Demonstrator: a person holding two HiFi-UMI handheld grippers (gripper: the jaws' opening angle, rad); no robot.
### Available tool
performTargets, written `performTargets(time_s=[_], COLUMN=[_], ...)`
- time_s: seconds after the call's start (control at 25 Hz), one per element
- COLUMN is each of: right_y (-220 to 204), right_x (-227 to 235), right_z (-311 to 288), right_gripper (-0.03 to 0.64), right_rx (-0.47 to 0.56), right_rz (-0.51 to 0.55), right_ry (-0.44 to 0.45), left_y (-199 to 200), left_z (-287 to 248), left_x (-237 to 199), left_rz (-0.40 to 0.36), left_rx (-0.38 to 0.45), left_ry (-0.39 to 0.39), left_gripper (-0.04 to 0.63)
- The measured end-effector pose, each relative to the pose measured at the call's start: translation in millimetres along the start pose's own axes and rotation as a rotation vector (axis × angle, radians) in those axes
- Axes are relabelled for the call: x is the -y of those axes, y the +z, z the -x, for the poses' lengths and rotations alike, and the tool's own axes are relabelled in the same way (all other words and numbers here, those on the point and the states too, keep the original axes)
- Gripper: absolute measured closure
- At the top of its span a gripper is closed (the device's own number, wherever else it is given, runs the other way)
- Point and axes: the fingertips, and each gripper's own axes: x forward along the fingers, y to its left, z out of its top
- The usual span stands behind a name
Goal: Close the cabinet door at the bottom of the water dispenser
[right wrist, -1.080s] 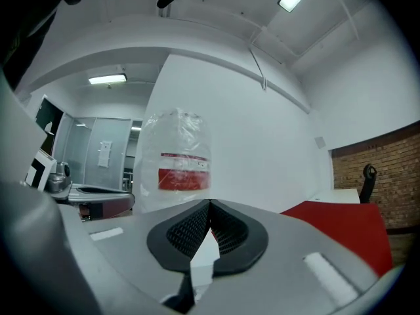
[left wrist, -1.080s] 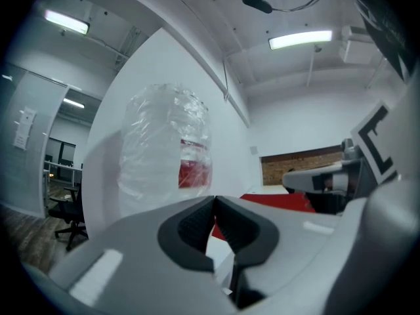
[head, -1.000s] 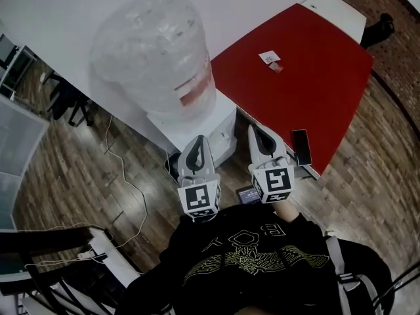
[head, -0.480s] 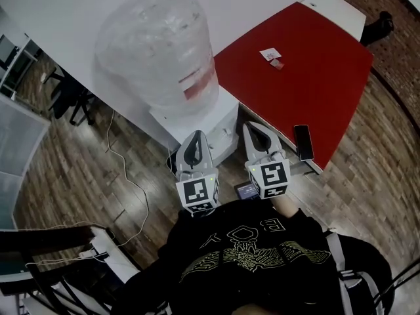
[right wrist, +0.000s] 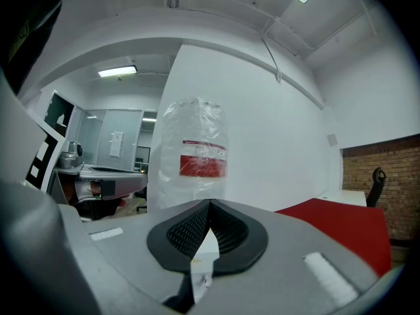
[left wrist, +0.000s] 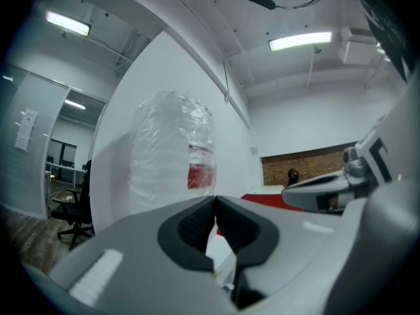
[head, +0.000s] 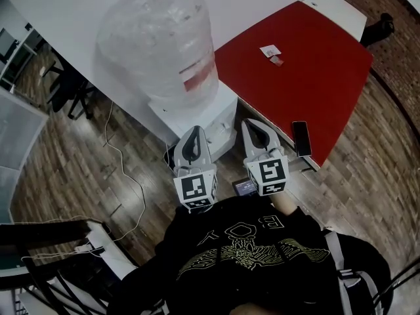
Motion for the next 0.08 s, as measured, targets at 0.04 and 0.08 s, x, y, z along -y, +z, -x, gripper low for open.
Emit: performTargets(time_s=[0.04,0.08], right_y=[0.7,1.4], right_x=[-0.5,-1.2], right_z=[0.3,0.7], right_gripper=[0.624,0.624], right_rx=[0.001,0.002], right_rz=[0.008,0.017], right_ry=[0.001,0.003], left_y=[1.1,2.2], left_z=[0.3,0.7], left_x=[0.4,0.9], left_rz=[-0.004,-0.008], left_rx=[0.003,0.006], left_ry=[0.0,0.001], left_gripper=[0.588,0.588])
